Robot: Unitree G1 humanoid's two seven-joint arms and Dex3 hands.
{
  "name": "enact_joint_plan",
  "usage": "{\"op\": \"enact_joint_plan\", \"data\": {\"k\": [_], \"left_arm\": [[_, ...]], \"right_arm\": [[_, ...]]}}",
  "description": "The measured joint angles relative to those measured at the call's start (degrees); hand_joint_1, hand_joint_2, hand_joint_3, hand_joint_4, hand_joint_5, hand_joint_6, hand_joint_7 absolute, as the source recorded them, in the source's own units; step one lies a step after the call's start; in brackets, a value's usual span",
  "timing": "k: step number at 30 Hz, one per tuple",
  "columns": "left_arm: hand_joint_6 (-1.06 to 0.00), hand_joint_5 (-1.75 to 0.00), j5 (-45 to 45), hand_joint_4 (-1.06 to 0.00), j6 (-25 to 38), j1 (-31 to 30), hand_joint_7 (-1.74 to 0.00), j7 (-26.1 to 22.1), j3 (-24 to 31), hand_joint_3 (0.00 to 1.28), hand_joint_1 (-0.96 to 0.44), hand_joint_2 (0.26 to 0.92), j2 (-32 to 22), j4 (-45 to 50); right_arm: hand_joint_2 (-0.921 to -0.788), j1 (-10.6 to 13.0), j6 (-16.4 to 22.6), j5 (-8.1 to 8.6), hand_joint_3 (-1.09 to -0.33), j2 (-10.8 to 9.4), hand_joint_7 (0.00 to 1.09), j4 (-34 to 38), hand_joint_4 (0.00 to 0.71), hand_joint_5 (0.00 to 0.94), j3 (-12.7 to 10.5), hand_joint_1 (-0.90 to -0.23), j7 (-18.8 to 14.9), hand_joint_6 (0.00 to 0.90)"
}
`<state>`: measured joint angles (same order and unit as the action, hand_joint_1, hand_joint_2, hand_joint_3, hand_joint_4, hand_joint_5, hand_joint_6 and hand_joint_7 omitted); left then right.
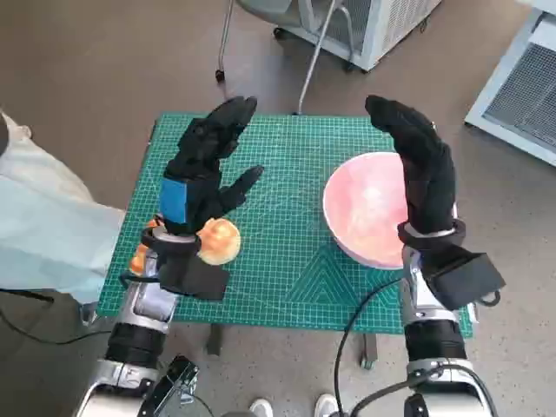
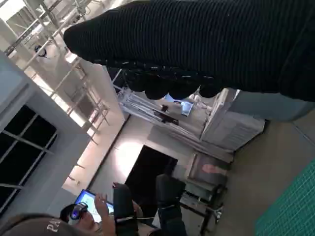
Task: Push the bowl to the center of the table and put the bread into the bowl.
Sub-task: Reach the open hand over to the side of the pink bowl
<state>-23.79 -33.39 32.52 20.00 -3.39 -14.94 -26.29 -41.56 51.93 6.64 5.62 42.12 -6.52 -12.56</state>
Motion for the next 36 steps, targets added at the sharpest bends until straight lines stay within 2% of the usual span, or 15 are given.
{"op": "enact_joint_plan", "data": {"k": [27,31,36], "left_arm": [[-0.41,0.00,0.14,-0.47,-0.12,-0.71,-0.38,-0.40,-0.01,0.24,-0.25,0.921,0.31,0.13],[-0.41,0.00,0.14,-0.47,-0.16,-0.72,-0.38,-0.41,-0.03,0.24,-0.25,0.921,0.58,0.12],[-0.41,0.00,0.14,-0.47,-0.20,-0.82,-0.38,-0.41,0.02,0.24,-0.25,0.921,0.68,0.13]], "right_arm": [[-0.921,0.10,-0.01,0.39,-0.728,0.23,0.79,-0.35,0.408,0.001,-0.06,-0.550,-0.79,0.071],[-0.921,0.25,0.58,0.43,-0.730,1.48,0.80,-0.02,0.404,0.001,-1.08,-0.552,-0.77,0.068],[-0.921,0.21,2.49,0.43,-0.718,4.64,0.76,3.57,0.409,0.003,-3.93,-0.558,-0.34,0.093]]}}
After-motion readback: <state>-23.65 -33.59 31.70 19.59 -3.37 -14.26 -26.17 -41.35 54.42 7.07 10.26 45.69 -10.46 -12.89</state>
